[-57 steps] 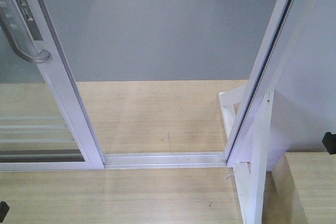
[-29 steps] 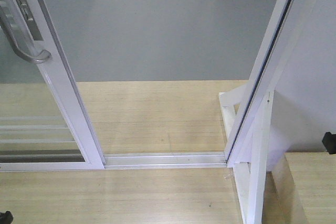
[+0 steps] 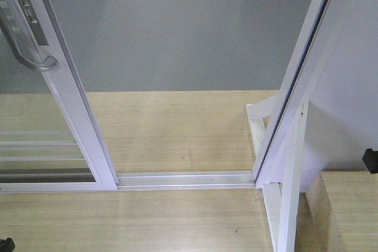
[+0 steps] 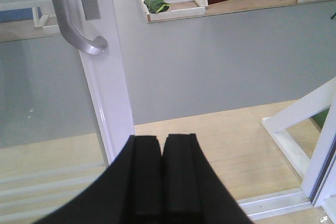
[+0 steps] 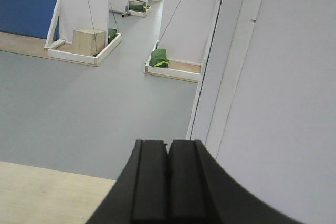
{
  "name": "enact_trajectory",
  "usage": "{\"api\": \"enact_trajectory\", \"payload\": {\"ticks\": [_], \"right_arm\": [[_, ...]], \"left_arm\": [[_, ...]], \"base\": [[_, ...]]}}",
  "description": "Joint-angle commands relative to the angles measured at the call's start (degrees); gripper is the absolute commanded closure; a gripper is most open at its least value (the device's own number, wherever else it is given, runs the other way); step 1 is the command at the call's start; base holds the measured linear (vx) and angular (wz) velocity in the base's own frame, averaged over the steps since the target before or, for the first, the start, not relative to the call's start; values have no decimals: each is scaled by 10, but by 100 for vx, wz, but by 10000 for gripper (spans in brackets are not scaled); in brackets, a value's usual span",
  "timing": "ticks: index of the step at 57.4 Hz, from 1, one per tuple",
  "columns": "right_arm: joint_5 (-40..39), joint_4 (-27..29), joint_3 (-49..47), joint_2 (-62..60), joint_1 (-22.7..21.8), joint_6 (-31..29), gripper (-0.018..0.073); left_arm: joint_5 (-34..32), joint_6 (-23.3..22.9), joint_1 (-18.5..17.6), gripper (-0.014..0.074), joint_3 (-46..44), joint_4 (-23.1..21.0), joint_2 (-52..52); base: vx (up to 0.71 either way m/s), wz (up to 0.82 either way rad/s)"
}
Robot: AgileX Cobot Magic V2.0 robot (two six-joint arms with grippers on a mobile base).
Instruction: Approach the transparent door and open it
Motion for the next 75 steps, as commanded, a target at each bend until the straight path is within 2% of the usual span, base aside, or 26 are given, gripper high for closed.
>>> {"api": "enact_trajectory", "payload": {"ticks": [1,12,16,21,29,36,49,56,75], "right_arm": [[-37,33,-17,-2,12,-12,561],[-34,178,16,-42,76,-194,561],[-35,229,49,-72,84,-232,561],[-47,274,104,-130,79,-241,561],[-68,282,184,-215,68,-233,561],[-1,281,182,-262,45,-236,561],[12,273,182,-286,-5,-236,561],[18,256,182,-286,-6,-236,561],[18,257,182,-286,-6,-235,561]], "left_arm": [[-43,-2,-1,599,6,-6,-8],[-43,-2,-1,599,6,-6,-8],[-43,-2,-1,599,6,-6,-8],[-43,-2,-1,599,6,-6,-8],[-43,-2,-1,599,6,-6,-8],[-43,-2,-1,599,6,-6,-8],[-43,-2,-1,599,6,-6,-8],[-43,-2,-1,599,6,-6,-8],[-43,-2,-1,599,6,-6,-8]], "base": [[0,0],[0,0],[0,0],[0,0],[0,0],[0,0],[0,0],[0,0],[0,0]]}}
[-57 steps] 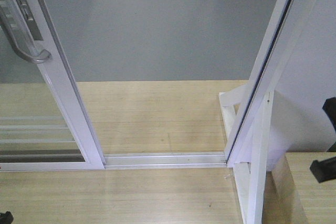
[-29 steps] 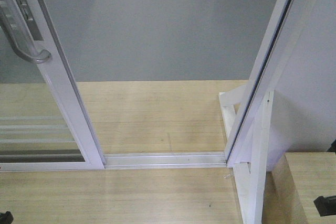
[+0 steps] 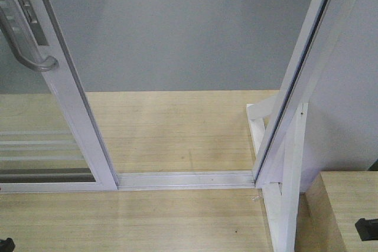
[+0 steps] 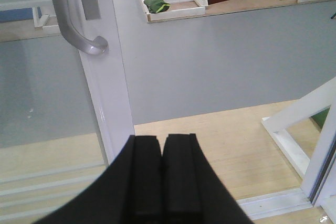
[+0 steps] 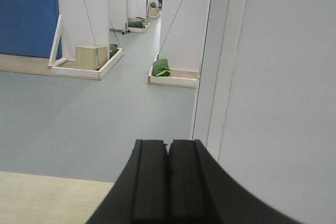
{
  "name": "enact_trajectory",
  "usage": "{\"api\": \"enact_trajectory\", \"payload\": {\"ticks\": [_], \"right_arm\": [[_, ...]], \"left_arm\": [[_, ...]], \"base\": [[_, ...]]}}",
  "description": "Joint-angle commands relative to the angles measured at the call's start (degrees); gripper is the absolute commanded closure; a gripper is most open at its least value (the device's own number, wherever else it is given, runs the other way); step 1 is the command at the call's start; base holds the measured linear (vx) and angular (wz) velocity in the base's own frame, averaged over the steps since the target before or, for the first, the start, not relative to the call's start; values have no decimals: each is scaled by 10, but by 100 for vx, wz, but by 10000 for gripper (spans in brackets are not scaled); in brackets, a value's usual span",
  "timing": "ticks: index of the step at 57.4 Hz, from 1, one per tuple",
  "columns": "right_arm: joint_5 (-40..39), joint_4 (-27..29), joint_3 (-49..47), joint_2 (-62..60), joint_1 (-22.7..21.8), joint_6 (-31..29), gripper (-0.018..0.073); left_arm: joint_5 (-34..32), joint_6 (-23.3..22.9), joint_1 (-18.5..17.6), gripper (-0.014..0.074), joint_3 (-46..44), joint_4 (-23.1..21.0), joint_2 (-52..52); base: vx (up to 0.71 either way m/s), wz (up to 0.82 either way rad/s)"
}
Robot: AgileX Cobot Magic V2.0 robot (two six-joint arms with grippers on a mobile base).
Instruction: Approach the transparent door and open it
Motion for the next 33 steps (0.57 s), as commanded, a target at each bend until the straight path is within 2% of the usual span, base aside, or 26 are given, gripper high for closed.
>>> {"api": "enact_trajectory", "payload": {"ticks": [1,33], "right_arm": [[-44,-5,3,-9,-3,-6,561],[-44,-5,3,-9,-3,-4,561]], "left_arm": [[-43,-2,-1,599,6,-6,-8],[-43,-2,-1,599,6,-6,-8]], "base": [[0,0],[0,0]]}}
